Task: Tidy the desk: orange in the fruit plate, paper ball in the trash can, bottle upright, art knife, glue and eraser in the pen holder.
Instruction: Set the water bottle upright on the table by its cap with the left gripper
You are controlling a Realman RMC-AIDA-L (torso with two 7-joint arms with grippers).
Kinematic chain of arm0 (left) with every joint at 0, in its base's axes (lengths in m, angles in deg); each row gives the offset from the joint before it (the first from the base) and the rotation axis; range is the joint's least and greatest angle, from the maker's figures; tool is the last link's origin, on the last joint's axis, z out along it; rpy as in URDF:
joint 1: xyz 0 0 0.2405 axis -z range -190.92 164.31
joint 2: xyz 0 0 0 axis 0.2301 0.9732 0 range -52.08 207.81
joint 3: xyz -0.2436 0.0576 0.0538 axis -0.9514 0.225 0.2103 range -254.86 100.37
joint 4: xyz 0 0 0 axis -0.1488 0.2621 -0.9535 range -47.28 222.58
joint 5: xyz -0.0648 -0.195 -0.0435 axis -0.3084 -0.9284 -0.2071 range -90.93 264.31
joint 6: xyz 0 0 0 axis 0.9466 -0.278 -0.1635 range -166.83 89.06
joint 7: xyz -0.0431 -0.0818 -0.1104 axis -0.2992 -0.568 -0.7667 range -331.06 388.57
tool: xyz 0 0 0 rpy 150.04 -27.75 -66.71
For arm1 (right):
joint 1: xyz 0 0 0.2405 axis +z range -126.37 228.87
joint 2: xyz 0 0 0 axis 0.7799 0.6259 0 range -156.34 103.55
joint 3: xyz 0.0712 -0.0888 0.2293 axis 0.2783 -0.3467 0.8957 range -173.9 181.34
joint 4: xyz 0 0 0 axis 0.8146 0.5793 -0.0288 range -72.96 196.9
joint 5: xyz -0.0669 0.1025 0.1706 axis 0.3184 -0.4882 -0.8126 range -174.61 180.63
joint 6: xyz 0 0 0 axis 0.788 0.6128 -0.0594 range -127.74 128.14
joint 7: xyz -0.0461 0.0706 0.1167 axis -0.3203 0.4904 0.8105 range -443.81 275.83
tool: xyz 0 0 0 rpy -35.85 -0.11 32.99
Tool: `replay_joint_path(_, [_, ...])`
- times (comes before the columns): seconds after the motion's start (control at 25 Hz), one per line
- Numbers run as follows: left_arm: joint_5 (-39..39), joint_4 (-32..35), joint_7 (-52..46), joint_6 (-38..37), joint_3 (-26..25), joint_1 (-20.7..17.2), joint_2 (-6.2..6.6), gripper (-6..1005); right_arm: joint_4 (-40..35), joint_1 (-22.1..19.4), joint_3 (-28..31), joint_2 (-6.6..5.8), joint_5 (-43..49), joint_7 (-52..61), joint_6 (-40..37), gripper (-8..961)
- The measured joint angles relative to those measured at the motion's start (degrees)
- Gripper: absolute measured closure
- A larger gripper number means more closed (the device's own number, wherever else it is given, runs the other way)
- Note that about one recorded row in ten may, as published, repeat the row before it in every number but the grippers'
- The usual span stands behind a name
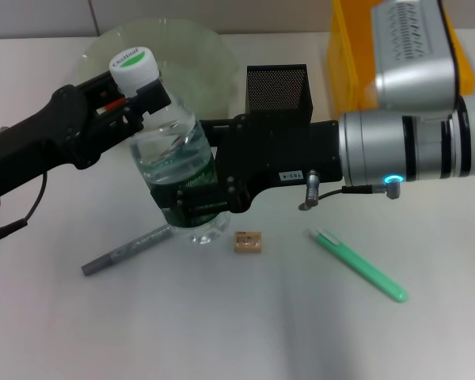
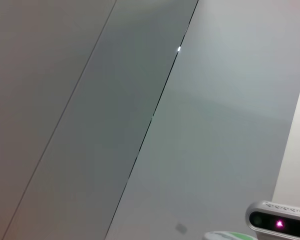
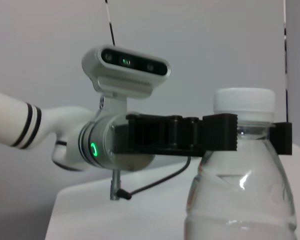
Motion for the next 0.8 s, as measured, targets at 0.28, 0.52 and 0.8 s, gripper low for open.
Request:
replay_joint_path(0.28, [0.19, -0.02, 0.00, -0.03, -0.02, -0.01, 0.08, 525, 2.32, 0.00, -0.01, -0.14, -3.07, -2.42, -0.46, 197])
replay_joint_path(0.52, [0.45, 0.58, -0.04, -0.01, 0.26, 0.00, 0.30, 539, 4.61, -0.10, 0.55, -0.15, -3.20, -4.10, -0.25, 196])
replay_joint_path(0.8, [0.34, 1.04, -0.70, -0.06, -0.48, -0.09, 0.76, 550, 7.61, -0.13, 0.70, -0.22, -3.21, -5.72, 0.03, 197])
